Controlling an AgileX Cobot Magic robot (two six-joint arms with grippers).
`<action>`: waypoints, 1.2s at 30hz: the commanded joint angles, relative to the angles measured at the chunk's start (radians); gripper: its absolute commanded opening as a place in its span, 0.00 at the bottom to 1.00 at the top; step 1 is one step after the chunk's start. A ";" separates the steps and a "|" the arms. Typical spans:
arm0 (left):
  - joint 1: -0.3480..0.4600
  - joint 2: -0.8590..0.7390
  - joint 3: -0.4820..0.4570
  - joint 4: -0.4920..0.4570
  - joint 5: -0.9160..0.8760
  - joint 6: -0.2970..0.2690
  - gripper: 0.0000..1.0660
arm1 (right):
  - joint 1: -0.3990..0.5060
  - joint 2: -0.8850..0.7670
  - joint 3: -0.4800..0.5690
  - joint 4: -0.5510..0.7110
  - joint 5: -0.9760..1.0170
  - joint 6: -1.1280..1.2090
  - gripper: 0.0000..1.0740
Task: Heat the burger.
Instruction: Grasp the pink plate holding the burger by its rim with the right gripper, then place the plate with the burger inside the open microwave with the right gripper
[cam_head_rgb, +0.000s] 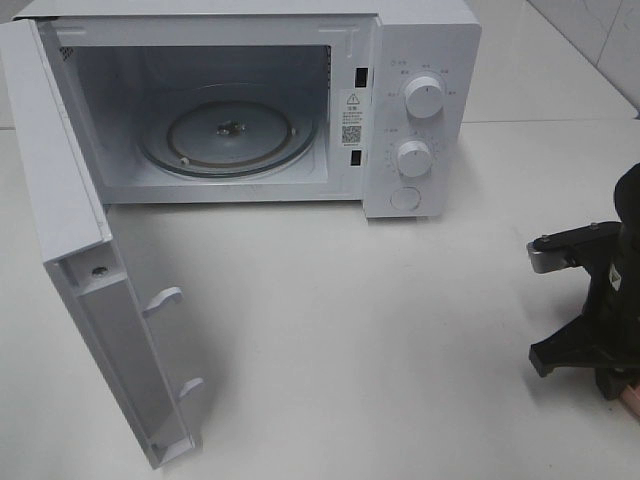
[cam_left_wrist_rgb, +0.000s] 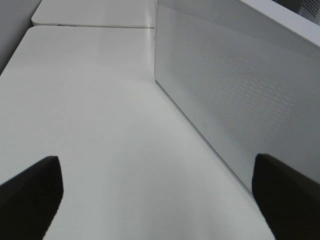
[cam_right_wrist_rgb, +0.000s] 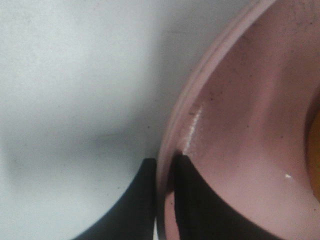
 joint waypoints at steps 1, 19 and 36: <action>0.001 0.001 0.005 -0.001 -0.003 0.000 0.92 | 0.001 -0.007 0.001 0.012 0.011 0.007 0.00; 0.001 0.001 0.005 -0.001 -0.003 0.000 0.92 | 0.075 -0.117 0.002 -0.213 0.146 0.225 0.00; 0.001 0.001 0.005 -0.001 -0.003 0.000 0.92 | 0.224 -0.117 0.007 -0.342 0.290 0.350 0.00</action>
